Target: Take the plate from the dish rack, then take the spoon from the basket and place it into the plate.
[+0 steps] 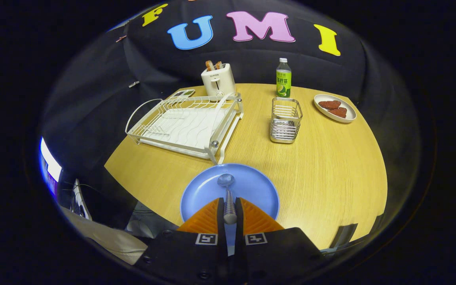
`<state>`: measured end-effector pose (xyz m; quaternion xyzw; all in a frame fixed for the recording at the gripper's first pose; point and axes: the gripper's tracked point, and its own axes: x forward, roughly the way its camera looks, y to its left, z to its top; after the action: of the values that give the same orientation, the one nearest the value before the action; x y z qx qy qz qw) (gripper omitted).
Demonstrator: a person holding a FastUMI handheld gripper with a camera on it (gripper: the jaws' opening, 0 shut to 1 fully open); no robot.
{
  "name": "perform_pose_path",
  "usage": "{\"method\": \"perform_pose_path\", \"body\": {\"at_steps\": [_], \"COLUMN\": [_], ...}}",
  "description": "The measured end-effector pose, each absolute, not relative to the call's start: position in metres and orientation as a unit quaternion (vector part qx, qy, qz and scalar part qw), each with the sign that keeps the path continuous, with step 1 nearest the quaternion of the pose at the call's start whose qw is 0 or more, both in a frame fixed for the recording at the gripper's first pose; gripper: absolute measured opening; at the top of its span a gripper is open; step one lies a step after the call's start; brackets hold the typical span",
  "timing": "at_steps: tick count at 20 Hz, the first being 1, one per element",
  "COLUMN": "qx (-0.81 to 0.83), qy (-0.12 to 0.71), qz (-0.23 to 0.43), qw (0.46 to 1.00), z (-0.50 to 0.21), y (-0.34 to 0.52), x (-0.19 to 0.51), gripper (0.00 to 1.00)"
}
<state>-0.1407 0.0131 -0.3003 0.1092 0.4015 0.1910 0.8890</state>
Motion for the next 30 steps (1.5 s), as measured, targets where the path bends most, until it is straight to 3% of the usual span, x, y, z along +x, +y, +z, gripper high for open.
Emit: {"method": "perform_pose_path", "body": {"at_steps": [4, 10, 13, 14, 16, 19, 25, 30], "qx": [0.107, 0.094, 0.104, 0.107, 0.109, 0.107, 0.095, 0.069], "qy": [0.404, 0.431, 0.429, 0.428, 0.426, 0.424, 0.411, 0.351], "qz": [0.198, 0.182, 0.171, 0.169, 0.167, 0.163, 0.151, 0.128], "qw": [0.887, 0.879, 0.881, 0.881, 0.882, 0.884, 0.894, 0.925], "z": [-0.308, -0.325, -0.326, -0.325, -0.324, -0.322, -0.311, -0.261], "y": [0.017, 0.011, 0.009, 0.008, 0.006, 0.004, -0.003, -0.023], "x": [-0.139, -0.147, -0.143, -0.142, -0.141, -0.141, -0.134, -0.098], "gripper": [0.11, 0.2, 0.41, 0.56, 0.76, 0.96, 0.99, 0.99]}}
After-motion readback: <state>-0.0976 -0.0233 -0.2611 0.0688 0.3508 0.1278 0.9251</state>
